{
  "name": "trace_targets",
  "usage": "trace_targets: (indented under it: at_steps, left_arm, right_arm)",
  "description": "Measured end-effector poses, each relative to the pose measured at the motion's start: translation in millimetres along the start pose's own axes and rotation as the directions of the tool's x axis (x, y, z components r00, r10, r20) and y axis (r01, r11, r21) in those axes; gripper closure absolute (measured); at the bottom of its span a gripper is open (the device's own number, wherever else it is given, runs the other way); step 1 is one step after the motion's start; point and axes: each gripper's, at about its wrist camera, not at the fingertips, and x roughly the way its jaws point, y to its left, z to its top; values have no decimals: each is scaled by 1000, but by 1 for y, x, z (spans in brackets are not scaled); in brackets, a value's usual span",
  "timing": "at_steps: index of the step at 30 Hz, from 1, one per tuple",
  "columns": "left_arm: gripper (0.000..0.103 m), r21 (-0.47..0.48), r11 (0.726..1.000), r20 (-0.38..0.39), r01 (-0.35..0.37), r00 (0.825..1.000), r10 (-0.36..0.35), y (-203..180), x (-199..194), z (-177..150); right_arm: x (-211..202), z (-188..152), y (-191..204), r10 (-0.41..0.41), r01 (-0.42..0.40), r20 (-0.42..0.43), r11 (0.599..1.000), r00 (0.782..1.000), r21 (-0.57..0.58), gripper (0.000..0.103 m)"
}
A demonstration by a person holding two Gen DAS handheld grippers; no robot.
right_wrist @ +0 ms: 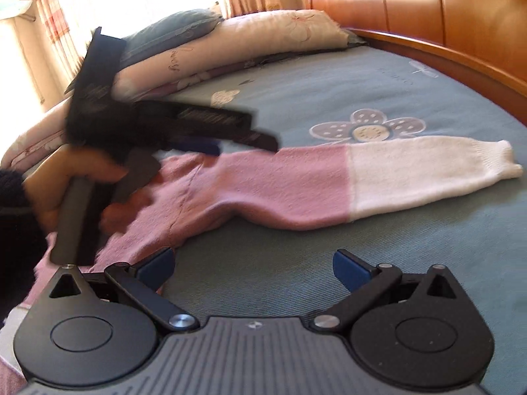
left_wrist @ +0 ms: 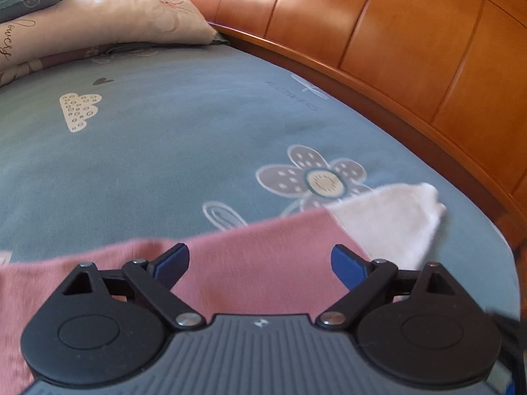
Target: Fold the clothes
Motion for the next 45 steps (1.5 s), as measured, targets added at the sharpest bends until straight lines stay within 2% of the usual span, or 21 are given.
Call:
trace_targets:
  at_steps: [3, 6, 10, 12, 14, 15, 17, 19, 22, 23, 24, 27, 29, 32, 35, 37, 40, 42, 45]
  left_arm:
    - [10, -37, 999, 8, 26, 1000, -26, -5, -28, -22]
    - [10, -63, 994, 39, 94, 995, -91, -8, -48, -39]
    - [10, -28, 986, -13, 166, 986, -166, -23, -31, -43]
    - [10, -36, 975, -64, 221, 973, -223, -32, -12, -42]
    - [2, -12, 978, -65, 207, 976, -208, -46, 3, -42]
    - [2, 3, 980, -55, 199, 979, -199, -52, 9, -41]
    - [2, -30, 979, -58, 201, 978, -202, -53, 13, -35]
    - [2, -102, 965, -46, 243, 968, -248, -45, 7, -30]
    - [2, -101, 951, -6, 292, 956, -294, -35, -13, -29]
    - [2, -95, 956, -2, 277, 961, -278, -34, -16, -30]
    - [2, -101, 960, -19, 262, 964, -266, -32, -14, -31]
    - [2, -132, 951, -86, 280, 953, -292, -30, -5, -42]
    - [2, -86, 955, -100, 282, 952, -290, -39, -9, -42]
    - [2, -135, 936, -68, 326, 939, -337, -32, -16, -28]
    - [2, -180, 933, -21, 310, 948, -319, -23, -16, -15]
    - [2, -257, 908, -66, 332, 931, -359, -20, 1, -18]
    - [2, -225, 911, -101, 347, 921, -376, -36, 11, -34]
    - [2, -174, 919, -108, 353, 921, -374, -47, 8, -35]
    - [2, -226, 888, -118, 401, 893, -433, -46, 4, -26]
  right_arm:
    - [-8, 4, -17, -45, 43, 26, 998, 999, 43, 0]
    - [-18, 10, -36, -97, 91, 60, 991, 994, 98, 0]
    - [-30, 13, -58, -126, 111, 93, 982, 988, 152, 0]
    - [-30, 15, -65, -144, 129, 86, 979, 986, 160, 0]
    - [-27, 16, -70, -161, 148, 71, 976, 984, 163, 0]
    - [-26, 16, -71, -167, 155, 62, 974, 984, 162, 0]
    - [-25, 17, -73, -176, 167, 51, 974, 983, 154, 0]
    - [-29, 16, -74, -185, 175, 56, 973, 981, 149, 0]
    - [-35, 15, -81, -202, 187, 71, 966, 977, 178, 0]
    - [-37, 15, -84, -208, 191, 75, 963, 975, 191, 0]
    - [-37, 15, -86, -212, 193, 74, 959, 975, 206, 0]
    - [-36, 15, -88, -208, 189, 67, 958, 976, 216, 0]
    - [-35, 15, -86, -202, 184, 66, 960, 977, 209, 0]
    - [-35, 15, -86, -201, 183, 67, 961, 977, 209, 0]
    - [-34, 14, -89, -214, 194, 66, 955, 975, 226, 0]
    - [-34, 15, -91, -215, 195, 63, 953, 975, 231, 0]
    - [-34, 15, -90, -207, 188, 64, 956, 976, 226, 0]
    - [-33, 14, -90, -208, 190, 61, 956, 976, 224, 0]
    - [-34, 14, -92, -218, 199, 59, 953, 974, 230, 0]
